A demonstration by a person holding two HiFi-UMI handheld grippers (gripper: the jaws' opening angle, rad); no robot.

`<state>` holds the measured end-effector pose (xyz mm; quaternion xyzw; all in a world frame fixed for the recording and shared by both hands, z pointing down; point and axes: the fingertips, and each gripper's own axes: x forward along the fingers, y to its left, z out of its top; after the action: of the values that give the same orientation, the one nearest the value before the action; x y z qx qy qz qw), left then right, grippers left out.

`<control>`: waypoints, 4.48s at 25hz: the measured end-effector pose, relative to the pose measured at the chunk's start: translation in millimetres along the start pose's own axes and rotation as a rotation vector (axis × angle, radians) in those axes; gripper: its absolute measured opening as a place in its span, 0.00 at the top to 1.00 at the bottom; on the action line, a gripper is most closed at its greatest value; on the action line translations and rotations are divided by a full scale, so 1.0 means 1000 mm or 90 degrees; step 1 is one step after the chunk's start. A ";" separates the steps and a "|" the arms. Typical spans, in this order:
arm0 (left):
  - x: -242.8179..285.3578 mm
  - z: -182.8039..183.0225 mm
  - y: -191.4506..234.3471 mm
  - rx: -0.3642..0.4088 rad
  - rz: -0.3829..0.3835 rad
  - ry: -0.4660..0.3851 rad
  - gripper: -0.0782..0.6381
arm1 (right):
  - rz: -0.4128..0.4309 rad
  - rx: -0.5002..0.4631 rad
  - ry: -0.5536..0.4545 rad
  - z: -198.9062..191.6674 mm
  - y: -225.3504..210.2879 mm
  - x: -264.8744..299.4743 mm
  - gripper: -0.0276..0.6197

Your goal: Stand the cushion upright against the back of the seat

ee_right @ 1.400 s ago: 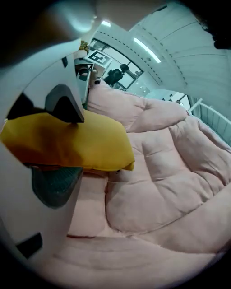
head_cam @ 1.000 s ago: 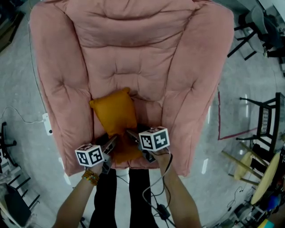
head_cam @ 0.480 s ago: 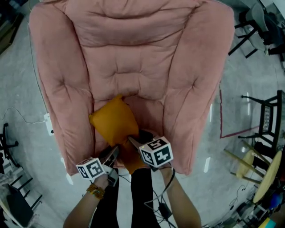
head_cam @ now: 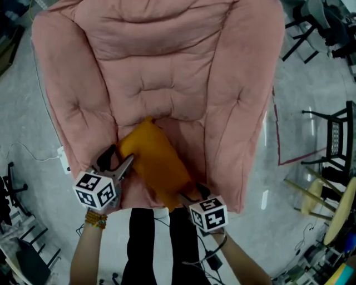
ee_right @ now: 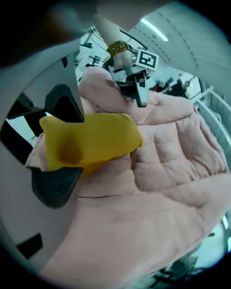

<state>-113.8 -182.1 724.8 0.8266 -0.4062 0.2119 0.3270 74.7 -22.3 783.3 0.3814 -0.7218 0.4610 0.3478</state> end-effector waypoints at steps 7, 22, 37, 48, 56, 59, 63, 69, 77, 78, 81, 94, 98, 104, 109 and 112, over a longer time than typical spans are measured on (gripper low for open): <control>0.065 -0.024 0.010 0.100 -0.122 0.212 0.46 | 0.045 0.322 -0.010 -0.060 0.017 0.030 0.50; 0.000 -0.053 -0.013 -0.057 -0.061 0.182 0.69 | -0.047 0.146 -0.108 -0.027 -0.002 -0.026 0.69; -0.082 -0.126 -0.055 -0.299 0.015 0.135 0.71 | -0.183 -0.302 -0.035 0.076 -0.060 -0.028 0.65; 0.041 -0.044 -0.073 0.164 -0.245 0.331 0.51 | 0.089 0.279 -0.119 -0.008 0.035 0.028 0.50; 0.080 -0.087 -0.082 0.140 -0.288 0.402 0.49 | 0.128 0.430 -0.150 0.016 0.014 0.056 0.51; 0.080 -0.091 -0.087 0.124 -0.284 0.397 0.56 | 0.105 0.400 -0.140 0.012 0.009 0.054 0.60; 0.068 -0.085 -0.093 0.078 -0.316 0.399 0.57 | 0.083 0.339 -0.144 0.013 0.015 0.043 0.63; 0.034 -0.095 -0.099 0.048 -0.256 0.366 0.57 | 0.025 0.140 -0.123 0.018 0.020 0.020 0.63; 0.027 -0.110 -0.085 -0.029 -0.109 0.226 0.56 | 0.029 0.113 -0.122 0.037 0.009 0.032 0.61; 0.030 -0.107 -0.083 -0.008 -0.116 0.229 0.56 | 0.042 0.139 -0.126 0.043 0.006 0.031 0.59; 0.039 -0.092 -0.074 0.005 -0.148 0.221 0.54 | 0.066 0.174 -0.084 0.045 0.000 0.040 0.53; 0.043 -0.096 -0.076 -0.018 -0.187 0.306 0.64 | 0.041 0.119 -0.089 0.060 0.002 0.045 0.64; 0.035 -0.074 -0.079 -0.009 -0.169 0.261 0.65 | -0.009 -0.015 -0.121 0.088 0.009 0.024 0.65; 0.027 -0.019 -0.071 0.002 -0.130 0.183 0.66 | -0.047 -0.144 -0.165 0.151 0.025 -0.006 0.65; 0.024 0.030 -0.060 0.076 -0.082 0.124 0.67 | -0.113 -0.279 -0.230 0.203 0.036 -0.024 0.66; 0.028 0.059 -0.051 0.117 -0.048 0.092 0.68 | -0.130 -0.311 -0.260 0.232 0.036 -0.028 0.66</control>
<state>-51.6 -215.4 682.4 0.8504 -0.3291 0.2945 0.2859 21.8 -221.2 667.7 0.4417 -0.8239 0.1514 0.3213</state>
